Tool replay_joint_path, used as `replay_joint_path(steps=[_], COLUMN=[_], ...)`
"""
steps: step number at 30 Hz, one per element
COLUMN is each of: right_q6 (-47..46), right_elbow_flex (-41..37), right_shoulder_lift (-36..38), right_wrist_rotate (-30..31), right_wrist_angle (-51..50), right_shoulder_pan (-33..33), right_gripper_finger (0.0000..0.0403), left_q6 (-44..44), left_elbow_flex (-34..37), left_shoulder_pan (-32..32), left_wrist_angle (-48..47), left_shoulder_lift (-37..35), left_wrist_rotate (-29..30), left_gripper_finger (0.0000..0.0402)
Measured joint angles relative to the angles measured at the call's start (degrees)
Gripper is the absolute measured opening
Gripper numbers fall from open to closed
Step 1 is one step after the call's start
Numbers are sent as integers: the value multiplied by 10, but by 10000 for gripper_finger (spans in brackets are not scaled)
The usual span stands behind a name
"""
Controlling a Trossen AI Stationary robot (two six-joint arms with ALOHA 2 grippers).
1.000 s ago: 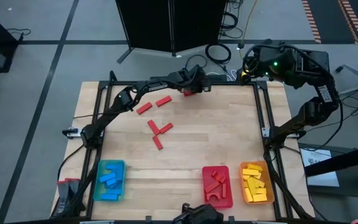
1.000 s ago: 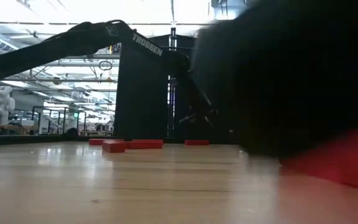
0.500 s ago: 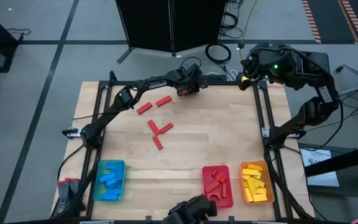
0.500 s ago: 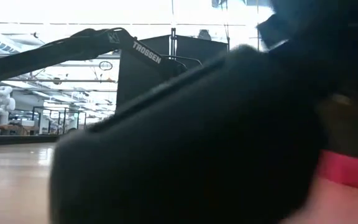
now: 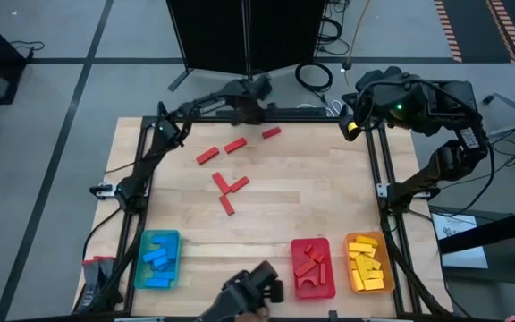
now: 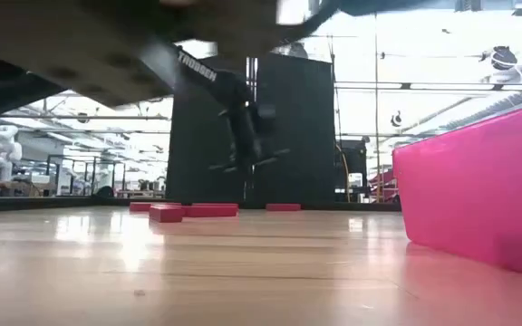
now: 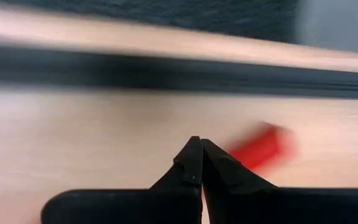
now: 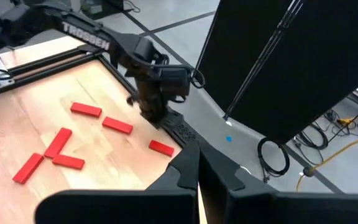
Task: Sort blocks
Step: Put the red block into the red bin
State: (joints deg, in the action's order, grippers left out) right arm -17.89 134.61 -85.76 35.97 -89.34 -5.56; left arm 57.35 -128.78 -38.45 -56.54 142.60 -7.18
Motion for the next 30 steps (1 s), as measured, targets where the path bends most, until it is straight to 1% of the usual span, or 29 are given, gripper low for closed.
replay_joint_path(steps=[2, 4, 8, 12, 13, 16, 19, 21, 24, 26, 28, 30], right_q6=[5, 11, 27, 28, 28, 28, 27, 27, 27, 27, 27, 26], right_elbow_flex=[0, 0, 0, 0, 0, 0, 0, 0, 0, 0, 0, 0], right_shoulder_lift=[0, 0, 0, 0, 0, 0, 0, 0, 0, 0, 0, 0], right_wrist_rotate=[1, 2, 2, 2, 2, 3, 2, 2, 2, 2, 2, 2], right_wrist_angle=[4, 8, 12, 12, 12, 12, 12, 12, 12, 12, 12, 12], right_shoulder_pan=[2, 6, 8, 8, 8, 7, 8, 8, 8, 8, 8, 8], right_gripper_finger=[0, 0, 0, 0, 0, 0, 0, 0, 0, 0, 0, 0], left_q6=[-69, -127, -178, -202, -202, -192, -182, -152, -100, -85, -82, -81], left_elbow_flex=[2, 3, -1, 3, 3, 2, 2, 2, 2, 2, 1, 1], left_shoulder_pan=[-16, -20, -16, -18, -18, -14, -9, -8, -9, -4, 3, 7], left_wrist_angle=[-49, -59, -35, -47, -37, -13, 9, 43, 98, 126, 134, 113], left_shoulder_lift=[-2, -7, -35, -22, -18, -16, -13, -12, -12, -12, -8, -1], left_wrist_rotate=[9, 10, 11, 26, 23, -8, -11, -11, -46, -50, -46, -57], left_gripper_finger=[0, 0, 0, 0, 0, 0, 0, 0, 0, 0, 0, 0])
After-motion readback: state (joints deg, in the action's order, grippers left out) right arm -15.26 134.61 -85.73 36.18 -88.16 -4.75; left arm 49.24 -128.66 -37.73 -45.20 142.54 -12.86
